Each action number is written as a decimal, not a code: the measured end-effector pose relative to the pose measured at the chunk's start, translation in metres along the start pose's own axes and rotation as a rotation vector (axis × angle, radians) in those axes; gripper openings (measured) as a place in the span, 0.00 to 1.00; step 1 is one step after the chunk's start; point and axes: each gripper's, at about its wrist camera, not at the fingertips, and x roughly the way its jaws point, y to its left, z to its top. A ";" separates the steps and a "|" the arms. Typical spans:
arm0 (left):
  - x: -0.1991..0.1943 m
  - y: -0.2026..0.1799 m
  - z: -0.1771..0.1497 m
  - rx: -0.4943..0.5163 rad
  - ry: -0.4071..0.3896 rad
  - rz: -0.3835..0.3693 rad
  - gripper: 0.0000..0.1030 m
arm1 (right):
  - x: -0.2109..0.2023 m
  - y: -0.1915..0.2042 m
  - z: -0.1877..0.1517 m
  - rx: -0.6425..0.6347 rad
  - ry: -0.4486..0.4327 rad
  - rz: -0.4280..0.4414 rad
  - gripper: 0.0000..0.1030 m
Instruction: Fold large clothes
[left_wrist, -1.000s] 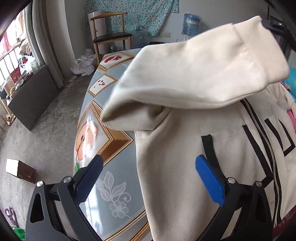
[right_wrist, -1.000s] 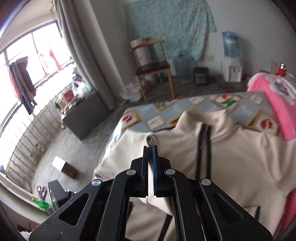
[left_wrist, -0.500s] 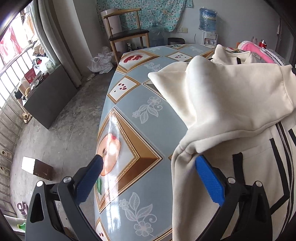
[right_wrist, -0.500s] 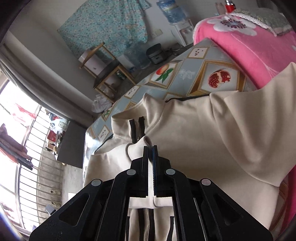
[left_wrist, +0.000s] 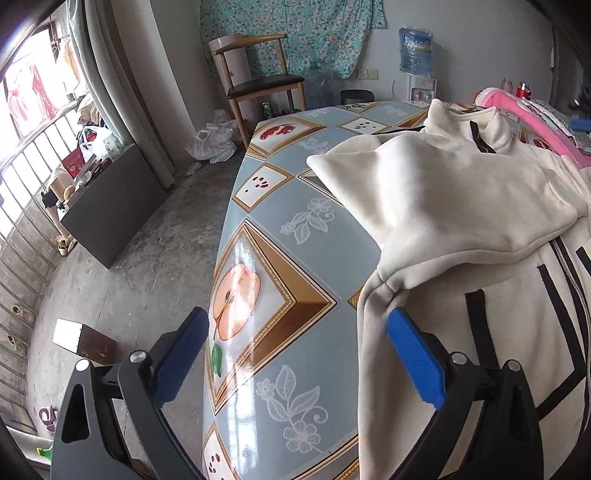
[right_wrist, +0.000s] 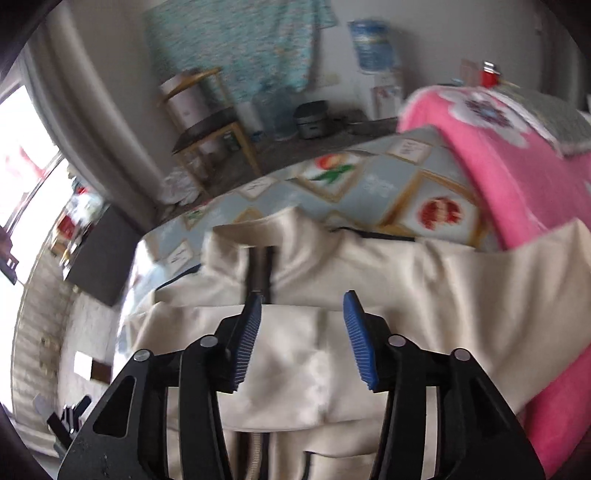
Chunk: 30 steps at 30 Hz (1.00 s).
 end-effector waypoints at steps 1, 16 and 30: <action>-0.001 0.000 0.000 -0.005 -0.001 -0.006 0.89 | 0.011 0.027 0.005 -0.065 0.035 0.052 0.52; 0.013 -0.003 -0.005 -0.055 0.028 -0.156 0.52 | 0.244 0.299 -0.012 -0.632 0.595 0.115 0.49; 0.026 0.010 -0.007 -0.196 -0.009 -0.371 0.07 | 0.229 0.302 -0.018 -0.600 0.531 0.105 0.04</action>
